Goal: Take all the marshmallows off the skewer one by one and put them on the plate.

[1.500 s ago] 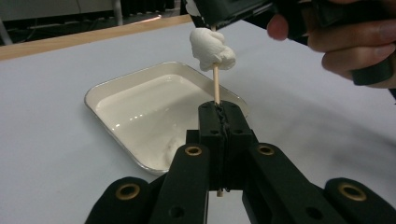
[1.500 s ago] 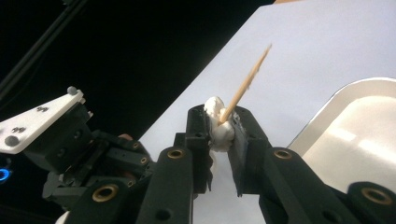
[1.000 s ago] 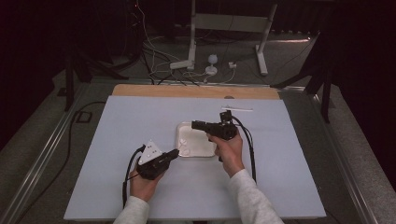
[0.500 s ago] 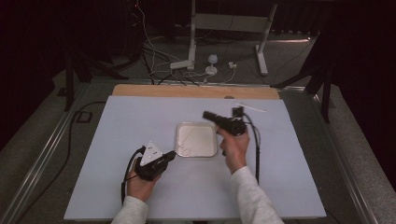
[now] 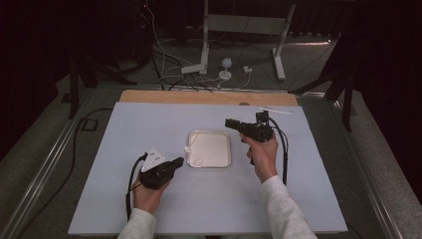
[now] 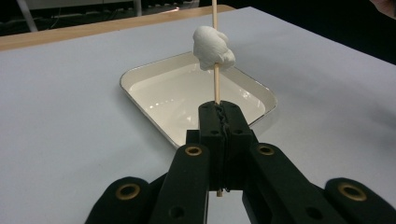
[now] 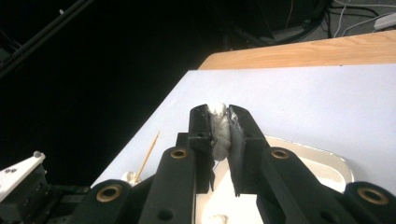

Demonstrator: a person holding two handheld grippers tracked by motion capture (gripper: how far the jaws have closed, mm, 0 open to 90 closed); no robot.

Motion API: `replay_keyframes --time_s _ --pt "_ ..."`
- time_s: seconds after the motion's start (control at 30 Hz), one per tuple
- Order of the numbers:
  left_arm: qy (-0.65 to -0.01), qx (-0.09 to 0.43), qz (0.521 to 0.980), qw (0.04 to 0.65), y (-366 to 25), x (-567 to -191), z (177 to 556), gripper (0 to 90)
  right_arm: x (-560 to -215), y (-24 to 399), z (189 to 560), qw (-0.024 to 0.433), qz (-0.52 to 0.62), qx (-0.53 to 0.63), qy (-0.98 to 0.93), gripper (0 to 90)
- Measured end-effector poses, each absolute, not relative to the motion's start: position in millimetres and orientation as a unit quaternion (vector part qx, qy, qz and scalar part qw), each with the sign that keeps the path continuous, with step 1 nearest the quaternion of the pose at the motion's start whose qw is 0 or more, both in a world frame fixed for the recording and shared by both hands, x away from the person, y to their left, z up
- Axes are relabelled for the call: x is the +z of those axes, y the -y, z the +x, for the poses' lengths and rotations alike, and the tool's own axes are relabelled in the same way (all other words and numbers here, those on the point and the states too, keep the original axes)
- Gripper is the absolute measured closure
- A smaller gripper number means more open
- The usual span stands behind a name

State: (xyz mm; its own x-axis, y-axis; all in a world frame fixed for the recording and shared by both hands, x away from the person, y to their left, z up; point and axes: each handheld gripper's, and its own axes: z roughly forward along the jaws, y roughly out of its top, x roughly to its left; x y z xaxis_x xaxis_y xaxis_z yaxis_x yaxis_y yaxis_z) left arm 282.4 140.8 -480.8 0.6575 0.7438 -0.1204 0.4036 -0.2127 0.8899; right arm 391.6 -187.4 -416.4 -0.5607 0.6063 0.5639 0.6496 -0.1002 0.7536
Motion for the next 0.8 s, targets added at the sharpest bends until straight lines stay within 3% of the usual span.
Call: replay_keyframes --time_s 0.57,0.73,0.77,0.8 --pt "-0.389 0.165 0.757 0.499 -141.8 -481.7 284.9 90.0 -445.7 153.4 394.9 0.008 -0.453 -0.494 0.742 76.7" --pt "-0.391 0.165 0.757 0.497 -142.8 -482.0 285.2 90.0 -454.6 148.9 399.0 0.015 -0.469 -0.487 0.737 57.3" --pt "-0.391 0.165 0.757 0.497 -143.0 -481.9 285.3 90.0 -456.3 147.7 399.4 0.013 -0.473 -0.479 0.739 47.0" --pt "-0.391 0.165 0.756 0.497 -143.0 -481.9 285.3 90.0 -456.3 147.7 399.4 0.013 -0.473 -0.479 0.739 47.0"
